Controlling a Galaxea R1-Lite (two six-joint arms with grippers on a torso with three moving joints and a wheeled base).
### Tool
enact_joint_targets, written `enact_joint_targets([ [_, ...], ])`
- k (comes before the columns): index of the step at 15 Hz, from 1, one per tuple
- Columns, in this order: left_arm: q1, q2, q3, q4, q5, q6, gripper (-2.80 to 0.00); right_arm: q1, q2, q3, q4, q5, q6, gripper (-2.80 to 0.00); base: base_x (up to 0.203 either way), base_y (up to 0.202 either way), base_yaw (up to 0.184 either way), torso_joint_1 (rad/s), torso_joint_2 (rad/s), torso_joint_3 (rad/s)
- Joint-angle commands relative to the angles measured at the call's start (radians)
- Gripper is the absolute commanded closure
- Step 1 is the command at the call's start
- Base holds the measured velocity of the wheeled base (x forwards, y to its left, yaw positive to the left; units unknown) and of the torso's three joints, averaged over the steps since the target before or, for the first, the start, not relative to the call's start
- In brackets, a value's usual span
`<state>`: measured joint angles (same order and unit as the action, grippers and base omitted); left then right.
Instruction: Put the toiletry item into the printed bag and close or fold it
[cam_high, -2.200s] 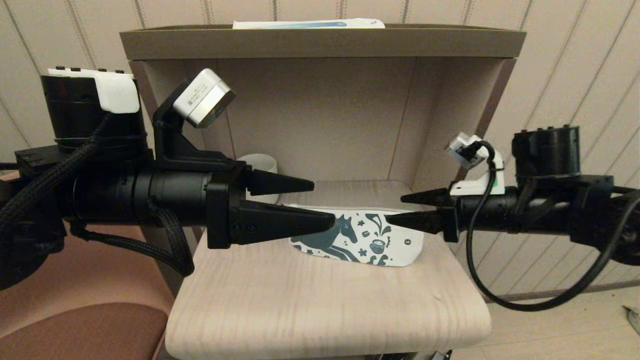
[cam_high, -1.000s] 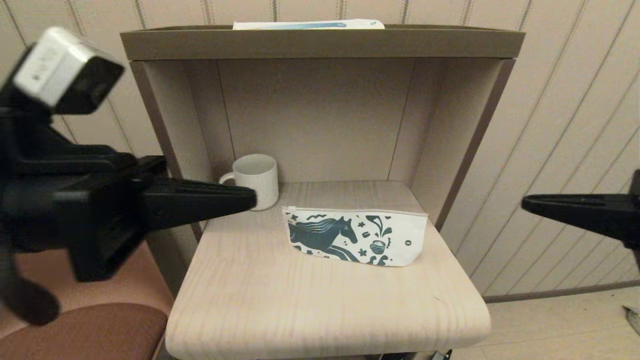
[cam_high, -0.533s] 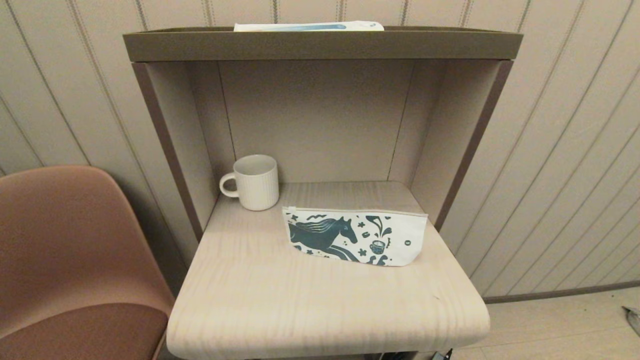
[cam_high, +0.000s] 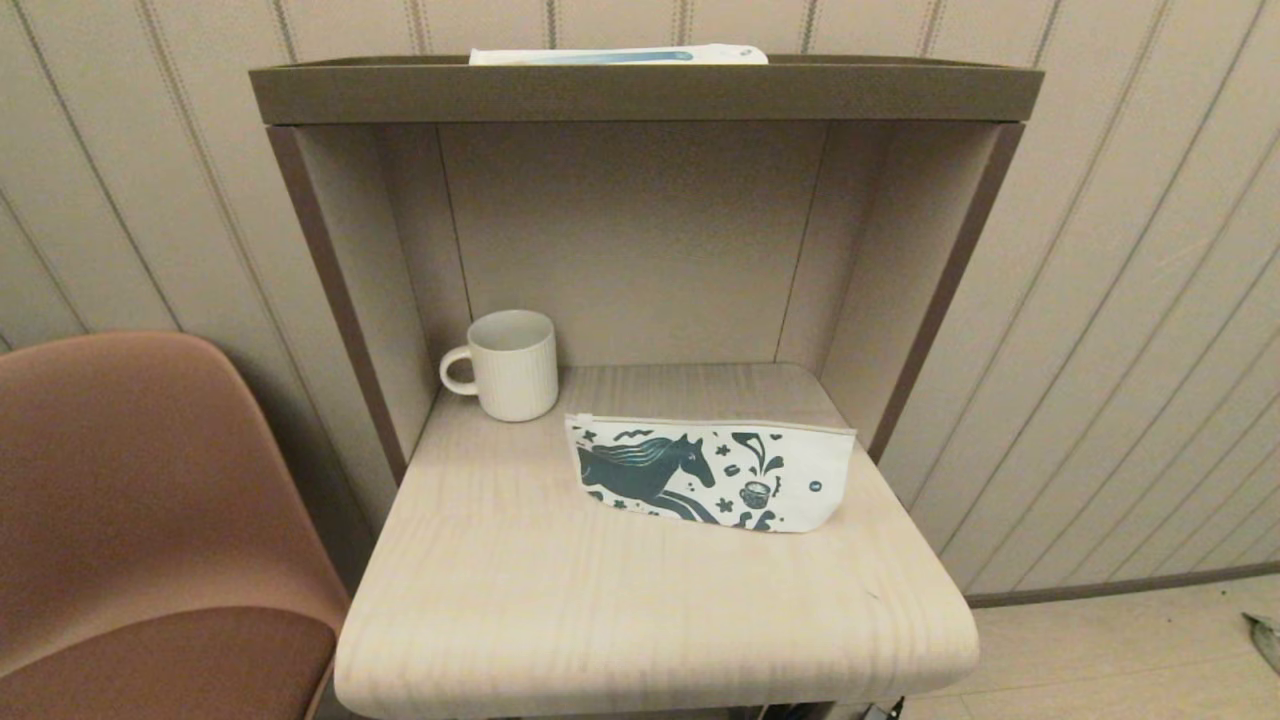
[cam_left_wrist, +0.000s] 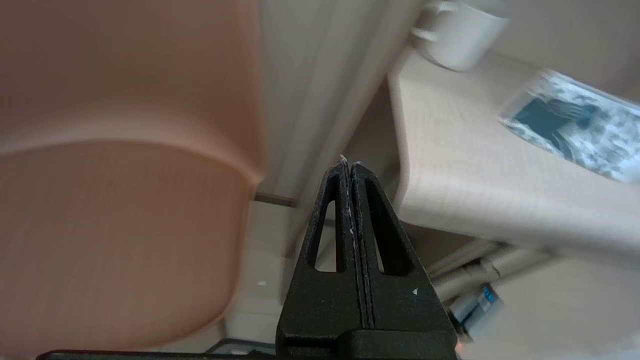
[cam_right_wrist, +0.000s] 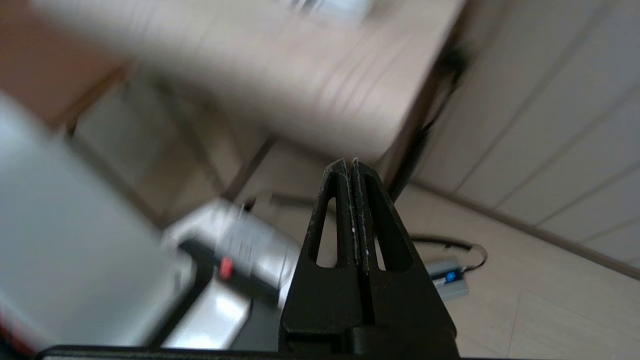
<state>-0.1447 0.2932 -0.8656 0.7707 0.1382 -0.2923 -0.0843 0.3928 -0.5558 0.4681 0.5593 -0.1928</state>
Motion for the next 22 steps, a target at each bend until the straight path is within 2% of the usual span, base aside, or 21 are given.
enact_joint_targets([
  [1, 0.12, -0.033, 0.032, 0.0, -0.047, 0.003, 0.0, 0.141, -0.058, 0.072, 0.004, -0.08, -0.012, 0.0, 0.0, 0.0, 0.0, 0.0, 0.0, 0.0],
  [2, 0.157, -0.082, 0.065, -0.004, -0.097, 0.023, 0.0, 0.199, -0.094, 0.118, 0.004, -0.212, -0.014, 0.0, 0.0, 0.0, 0.0, 0.0, 0.0, 0.0],
  [3, 0.16, -0.125, 0.126, -0.011, -0.127, 0.062, 0.0, 0.218, -0.11, 0.167, -0.012, -0.339, -0.011, 0.0, 0.0, 0.0, 0.0, 0.0, 0.0, 0.0],
  [4, 0.16, -0.147, 0.196, -0.035, -0.139, 0.095, 0.0, 0.224, -0.116, 0.213, -0.086, -0.405, 0.006, 0.0, 0.0, 0.0, 0.0, 0.0, 0.0, 0.0],
  [5, 0.16, -0.16, 0.271, -0.077, -0.144, 0.113, 0.0, 0.229, -0.12, 0.26, -0.212, -0.443, 0.039, 0.0, 0.0, 0.0, 0.0, 0.0, 0.0, 0.0],
  [6, 0.16, -0.169, 0.35, -0.136, -0.145, 0.123, 0.0, 0.226, -0.122, 0.301, -0.282, -0.518, 0.062, 0.0, 0.0, 0.0, 0.0, 0.0, 0.0, 0.0],
  [7, 0.16, -0.174, 0.433, -0.209, -0.137, 0.13, 0.0, 0.208, -0.123, 0.338, -0.312, -0.613, 0.063, 0.0, 0.0, 0.0, 0.0, 0.0, 0.0, 0.0],
  [8, 0.16, -0.177, 0.524, -0.292, -0.114, 0.142, 0.0, 0.183, -0.124, 0.369, -0.332, -0.658, 0.063, 0.0, 0.0, 0.0, 0.0, 0.0, 0.0, 0.0],
  [9, 0.16, -0.179, 0.609, -0.382, -0.086, 0.168, 0.0, 0.17, -0.126, 0.381, -0.334, -0.676, 0.066, 0.0, 0.0, 0.0, 0.0, 0.0, 0.0, 0.0],
  [12, 0.16, -0.186, 0.779, -0.588, -0.045, 0.246, 0.0, 0.03, -0.146, 0.402, -0.336, -0.692, 0.039, 0.0, 0.0, 0.0, 0.0, 0.0, 0.0, 0.0],
  [14, 0.159, -0.202, 0.784, -0.594, -0.069, 0.254, 0.0, 0.048, -0.188, 0.478, -0.369, -0.712, 0.033, 0.0, 0.0, 0.0, 0.0, 0.0, 0.0, 0.0],
  [17, 0.159, -0.29, 0.795, -0.604, -0.103, 0.309, 0.0, 0.069, -0.371, 0.51, -0.416, -0.63, 0.038, 0.0, 0.0, 0.0, 0.0, 0.0, 0.0, 0.0],
  [19, 0.16, -0.292, 0.809, -0.615, -0.123, 0.334, 0.0, 0.075, -0.393, 0.549, -0.489, -0.581, 0.08, 0.0, 0.0, 0.0, 0.0, 0.0, 0.0, 0.0],
  [21, 0.158, -0.292, 0.811, -0.618, -0.147, 0.387, 0.0, 0.076, -0.393, 0.556, -0.592, -0.535, 0.069, 0.0, 0.0, 0.0, 0.0, 0.0, 0.0, 0.0],
  [22, 0.158, -0.292, 0.812, -0.62, -0.152, 0.39, 0.0, 0.075, -0.393, 0.556, -0.603, -0.531, 0.071, 0.0, 0.0, 0.0, 0.0, 0.0, 0.0, 0.0],
])
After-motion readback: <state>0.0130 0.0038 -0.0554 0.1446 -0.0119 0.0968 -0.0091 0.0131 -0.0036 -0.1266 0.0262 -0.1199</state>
